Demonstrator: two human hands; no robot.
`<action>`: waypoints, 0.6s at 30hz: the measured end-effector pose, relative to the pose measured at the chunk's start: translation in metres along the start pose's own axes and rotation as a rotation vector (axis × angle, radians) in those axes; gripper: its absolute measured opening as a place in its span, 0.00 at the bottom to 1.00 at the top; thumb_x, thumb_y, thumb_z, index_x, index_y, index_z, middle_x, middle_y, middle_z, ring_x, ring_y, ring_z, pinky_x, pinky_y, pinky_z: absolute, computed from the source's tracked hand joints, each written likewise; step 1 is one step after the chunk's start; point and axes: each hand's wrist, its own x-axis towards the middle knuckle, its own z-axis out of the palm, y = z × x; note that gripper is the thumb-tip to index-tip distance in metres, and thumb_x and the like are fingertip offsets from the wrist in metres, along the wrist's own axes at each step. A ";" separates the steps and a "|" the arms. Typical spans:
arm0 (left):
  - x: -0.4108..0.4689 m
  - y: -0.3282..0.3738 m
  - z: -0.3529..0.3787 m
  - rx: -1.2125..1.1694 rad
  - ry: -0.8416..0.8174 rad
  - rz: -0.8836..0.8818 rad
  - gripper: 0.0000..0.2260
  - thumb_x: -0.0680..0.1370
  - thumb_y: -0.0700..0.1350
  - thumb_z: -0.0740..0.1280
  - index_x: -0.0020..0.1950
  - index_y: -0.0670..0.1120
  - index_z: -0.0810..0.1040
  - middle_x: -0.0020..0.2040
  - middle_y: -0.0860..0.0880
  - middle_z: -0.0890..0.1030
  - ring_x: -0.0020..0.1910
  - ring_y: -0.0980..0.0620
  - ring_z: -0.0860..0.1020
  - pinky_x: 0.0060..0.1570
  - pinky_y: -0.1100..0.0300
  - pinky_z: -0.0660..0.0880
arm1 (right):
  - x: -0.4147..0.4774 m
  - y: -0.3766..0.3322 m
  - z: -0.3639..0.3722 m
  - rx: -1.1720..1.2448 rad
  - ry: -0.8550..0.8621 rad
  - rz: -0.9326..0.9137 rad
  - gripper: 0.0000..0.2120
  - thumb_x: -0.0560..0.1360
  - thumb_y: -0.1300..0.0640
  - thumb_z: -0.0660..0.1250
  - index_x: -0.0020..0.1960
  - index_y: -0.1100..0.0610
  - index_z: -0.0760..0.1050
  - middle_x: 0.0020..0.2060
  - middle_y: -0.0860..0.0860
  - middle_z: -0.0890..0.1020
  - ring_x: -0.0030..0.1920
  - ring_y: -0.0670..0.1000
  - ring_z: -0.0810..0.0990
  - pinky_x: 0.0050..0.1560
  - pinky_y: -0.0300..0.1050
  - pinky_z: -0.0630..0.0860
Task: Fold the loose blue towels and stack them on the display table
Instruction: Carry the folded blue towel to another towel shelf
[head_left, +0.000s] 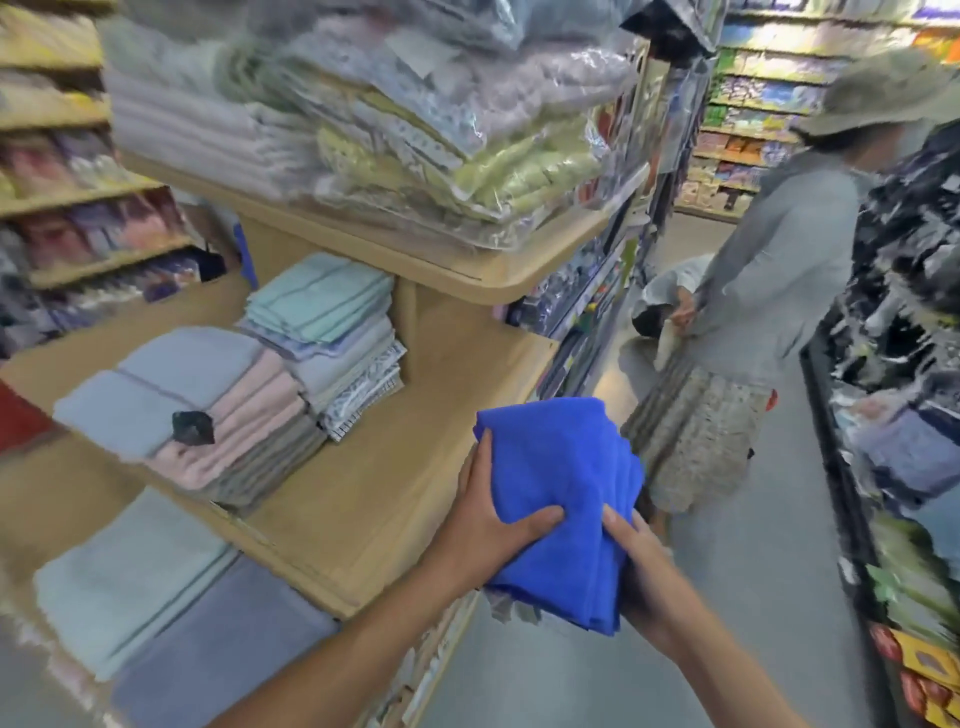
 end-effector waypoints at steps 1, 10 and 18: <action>0.010 0.003 -0.007 0.004 0.053 -0.005 0.57 0.62 0.70 0.74 0.82 0.60 0.45 0.79 0.62 0.57 0.77 0.64 0.59 0.76 0.53 0.63 | 0.017 -0.009 0.005 -0.008 -0.042 0.001 0.46 0.61 0.39 0.84 0.73 0.53 0.71 0.67 0.54 0.81 0.66 0.57 0.80 0.64 0.57 0.79; 0.067 0.007 -0.067 0.045 0.530 -0.073 0.50 0.60 0.72 0.72 0.75 0.69 0.47 0.74 0.68 0.58 0.71 0.74 0.59 0.70 0.70 0.61 | 0.178 -0.062 0.072 -0.140 -0.460 0.132 0.43 0.64 0.40 0.83 0.73 0.53 0.72 0.68 0.55 0.80 0.66 0.57 0.80 0.57 0.51 0.82; 0.088 0.005 -0.075 0.114 0.994 -0.265 0.60 0.56 0.82 0.68 0.81 0.64 0.45 0.80 0.65 0.52 0.77 0.63 0.59 0.74 0.57 0.62 | 0.266 -0.087 0.135 -0.145 -0.836 0.443 0.36 0.59 0.45 0.86 0.63 0.57 0.83 0.62 0.57 0.84 0.60 0.55 0.85 0.49 0.48 0.84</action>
